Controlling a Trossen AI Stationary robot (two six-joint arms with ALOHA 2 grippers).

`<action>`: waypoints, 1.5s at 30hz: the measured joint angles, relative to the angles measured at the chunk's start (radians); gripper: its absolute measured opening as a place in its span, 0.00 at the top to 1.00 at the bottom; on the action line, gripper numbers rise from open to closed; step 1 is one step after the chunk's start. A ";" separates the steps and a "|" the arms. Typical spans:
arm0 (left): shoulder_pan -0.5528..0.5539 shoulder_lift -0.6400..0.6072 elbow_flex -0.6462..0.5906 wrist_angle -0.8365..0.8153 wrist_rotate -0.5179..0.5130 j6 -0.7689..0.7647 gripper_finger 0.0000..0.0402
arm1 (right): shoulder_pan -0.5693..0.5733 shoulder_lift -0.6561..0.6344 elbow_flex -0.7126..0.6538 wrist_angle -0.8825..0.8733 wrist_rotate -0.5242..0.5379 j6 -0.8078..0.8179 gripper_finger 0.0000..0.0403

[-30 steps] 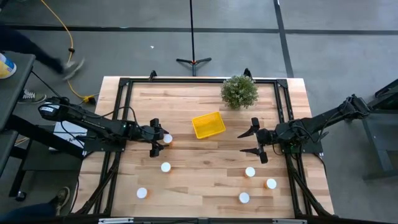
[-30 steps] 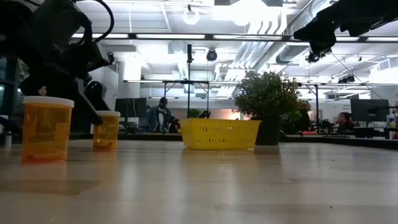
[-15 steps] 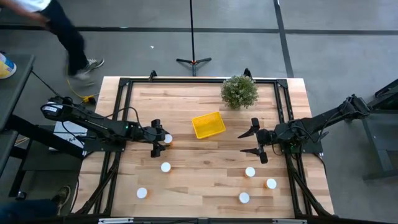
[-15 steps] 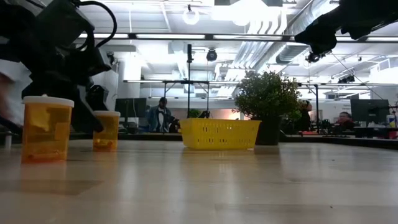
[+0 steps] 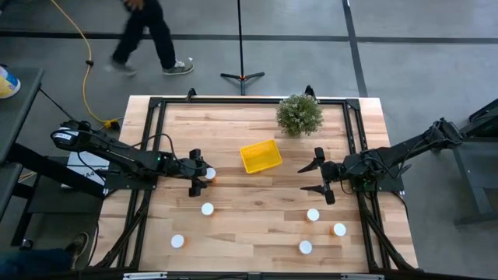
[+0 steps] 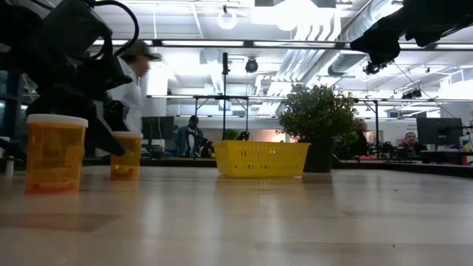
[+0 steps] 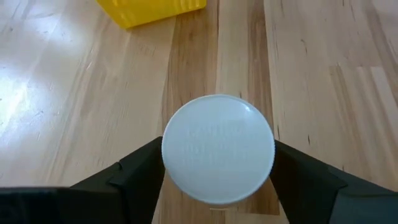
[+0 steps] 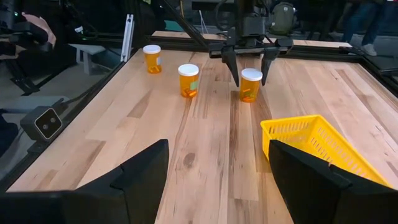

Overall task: Pick and place pill bottles into a basket
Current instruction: Put the orange pill bottle into the yellow bin

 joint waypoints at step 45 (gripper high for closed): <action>0.164 0.042 0.252 0.108 0.137 0.086 0.41 | 0.000 0.000 0.000 0.011 0.170 0.060 0.34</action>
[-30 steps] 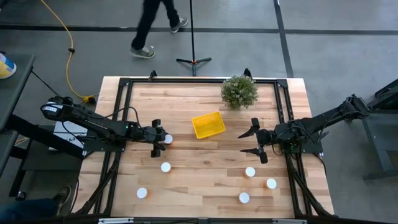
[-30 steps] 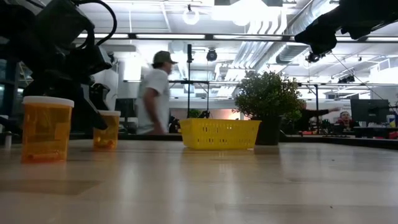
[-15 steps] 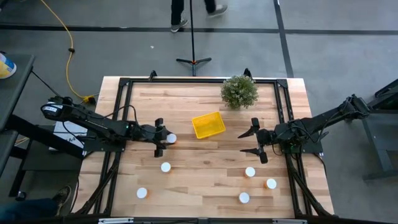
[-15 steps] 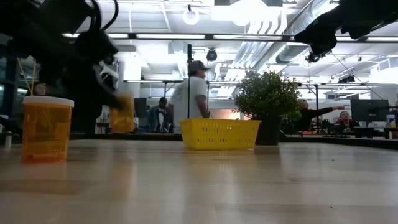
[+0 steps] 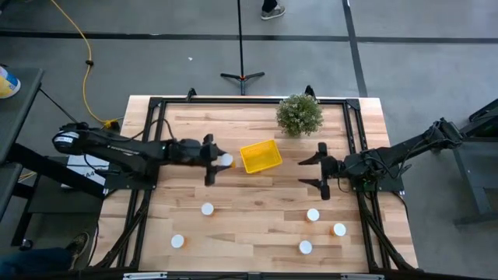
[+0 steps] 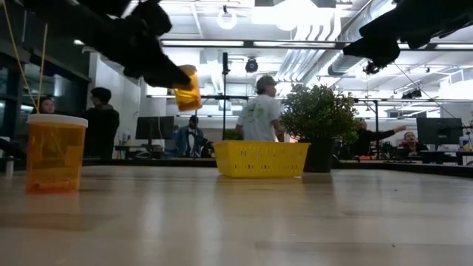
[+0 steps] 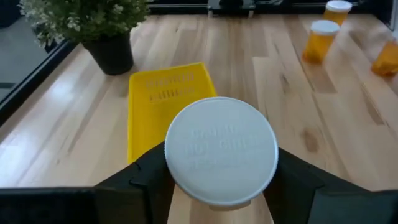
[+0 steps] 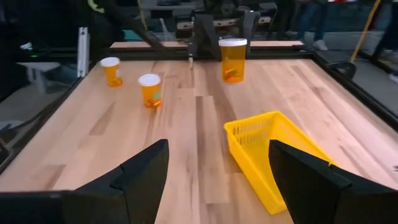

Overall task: Pick and place pill bottles into a basket
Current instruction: Put the orange pill bottle into the yellow bin

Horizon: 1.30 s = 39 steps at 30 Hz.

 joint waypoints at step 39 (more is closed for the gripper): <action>0.144 0.473 0.323 -0.006 0.217 0.135 0.40 | 0.000 0.000 0.000 -0.008 0.076 0.001 0.34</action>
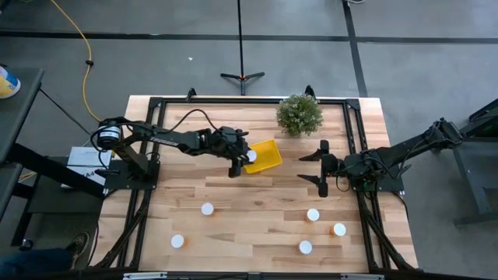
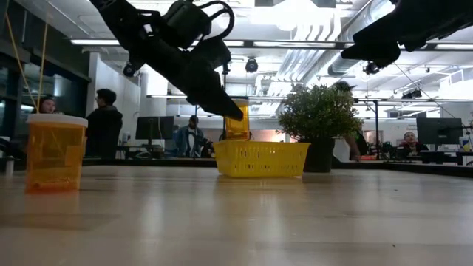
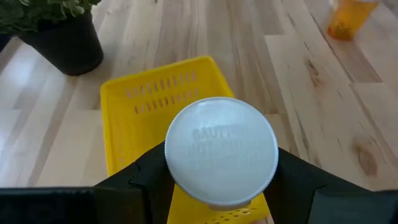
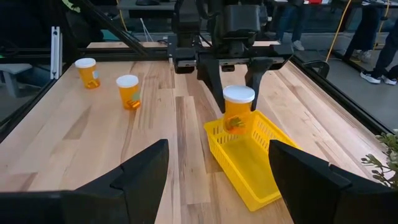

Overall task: Pick and place pill bottles into a basket
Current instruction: Put the orange pill bottle into the yellow bin

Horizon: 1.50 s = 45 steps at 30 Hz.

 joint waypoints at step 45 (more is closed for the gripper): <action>0.000 0.101 -0.002 0.054 0.034 -0.013 0.35 | 0.000 0.000 0.000 -0.022 0.000 0.000 0.34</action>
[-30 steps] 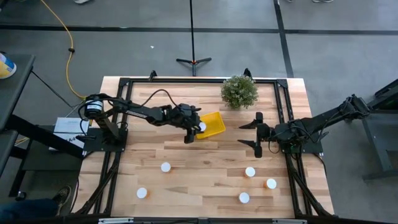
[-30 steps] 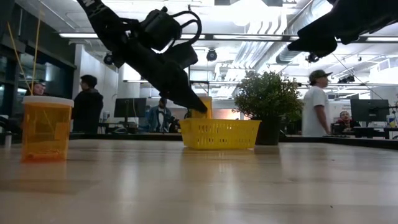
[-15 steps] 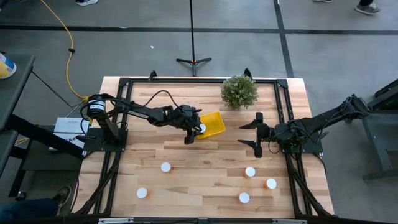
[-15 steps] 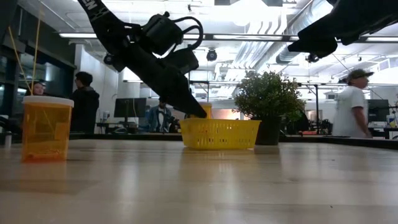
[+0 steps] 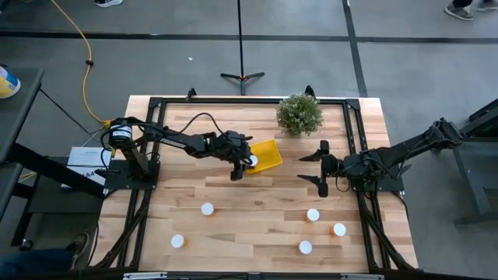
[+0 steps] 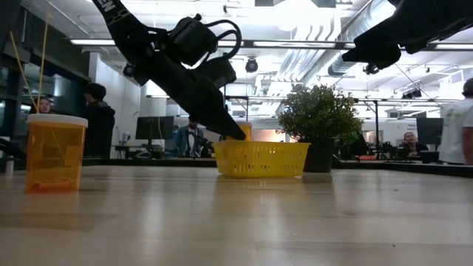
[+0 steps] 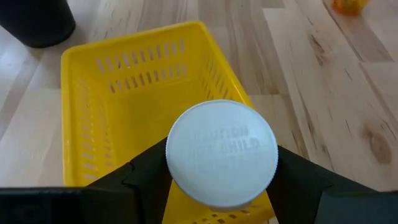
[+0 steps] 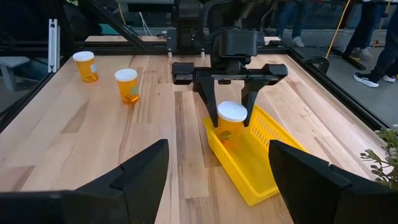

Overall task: Pick and place pill bottles into a basket
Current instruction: Put the orange pill bottle into the yellow bin

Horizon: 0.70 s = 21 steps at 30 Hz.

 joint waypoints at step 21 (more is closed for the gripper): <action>0.000 0.000 0.000 -0.004 0.013 0.035 0.35 | 0.000 0.000 0.000 0.000 0.000 0.000 0.34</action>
